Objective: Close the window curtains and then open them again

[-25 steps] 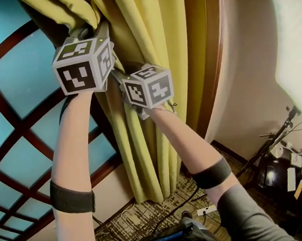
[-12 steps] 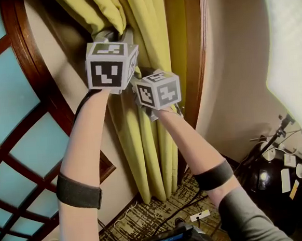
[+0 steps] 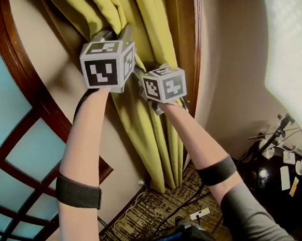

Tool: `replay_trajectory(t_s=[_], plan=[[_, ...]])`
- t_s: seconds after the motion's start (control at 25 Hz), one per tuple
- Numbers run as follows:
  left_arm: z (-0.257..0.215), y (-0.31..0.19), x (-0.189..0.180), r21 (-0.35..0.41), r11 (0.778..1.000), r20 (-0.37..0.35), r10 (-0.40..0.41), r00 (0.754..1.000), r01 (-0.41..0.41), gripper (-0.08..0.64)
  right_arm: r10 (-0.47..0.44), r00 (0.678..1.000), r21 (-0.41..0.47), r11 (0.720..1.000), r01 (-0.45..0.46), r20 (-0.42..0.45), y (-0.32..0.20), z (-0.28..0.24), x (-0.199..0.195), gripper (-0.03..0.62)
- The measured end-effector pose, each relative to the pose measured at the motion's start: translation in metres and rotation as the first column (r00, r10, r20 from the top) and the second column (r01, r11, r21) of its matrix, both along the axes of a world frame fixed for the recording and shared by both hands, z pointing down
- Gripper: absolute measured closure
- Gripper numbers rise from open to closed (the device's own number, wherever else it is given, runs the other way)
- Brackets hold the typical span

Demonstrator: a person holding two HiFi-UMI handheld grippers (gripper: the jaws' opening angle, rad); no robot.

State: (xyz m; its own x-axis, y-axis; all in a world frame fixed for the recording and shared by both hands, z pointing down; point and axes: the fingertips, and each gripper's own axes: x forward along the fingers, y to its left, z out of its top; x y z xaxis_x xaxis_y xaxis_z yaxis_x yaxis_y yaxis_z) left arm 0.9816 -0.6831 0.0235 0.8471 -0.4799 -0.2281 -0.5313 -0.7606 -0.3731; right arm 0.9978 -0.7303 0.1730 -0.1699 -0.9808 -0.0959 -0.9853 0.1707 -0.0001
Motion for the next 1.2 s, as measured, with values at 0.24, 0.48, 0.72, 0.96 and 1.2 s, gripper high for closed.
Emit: replay_trajectory(t_s=[0.24,0.48,0.72,0.96,1.2], plan=[[0.012,0.004,-0.034,-0.005,0.999,0.018,-0.047,0.999,0.047,0.555,0.006,1.0,-0.022,1.0,-0.006,-0.002,0.006,0.012,-0.028,0.563],[0.027,0.012,-0.084,-0.022,0.998,0.044,-0.049,0.998,0.05,0.534,0.033,0.999,-0.046,0.998,-0.033,-0.01,0.017,0.025,-0.068,0.563],[0.048,0.03,-0.149,-0.014,0.999,0.078,-0.029,0.997,0.03,0.468,0.062,0.998,-0.044,0.997,-0.063,-0.029,0.032,0.039,-0.126,0.557],[0.068,0.054,-0.215,-0.028,1.0,0.068,0.015,0.998,-0.013,0.365,0.107,0.991,-0.034,0.993,-0.11,-0.086,0.055,0.051,-0.185,0.484],[0.081,0.078,-0.273,-0.046,0.999,0.039,-0.005,0.999,0.006,0.365,0.018,0.985,-0.036,0.999,-0.024,-0.17,0.076,0.057,-0.247,0.362]])
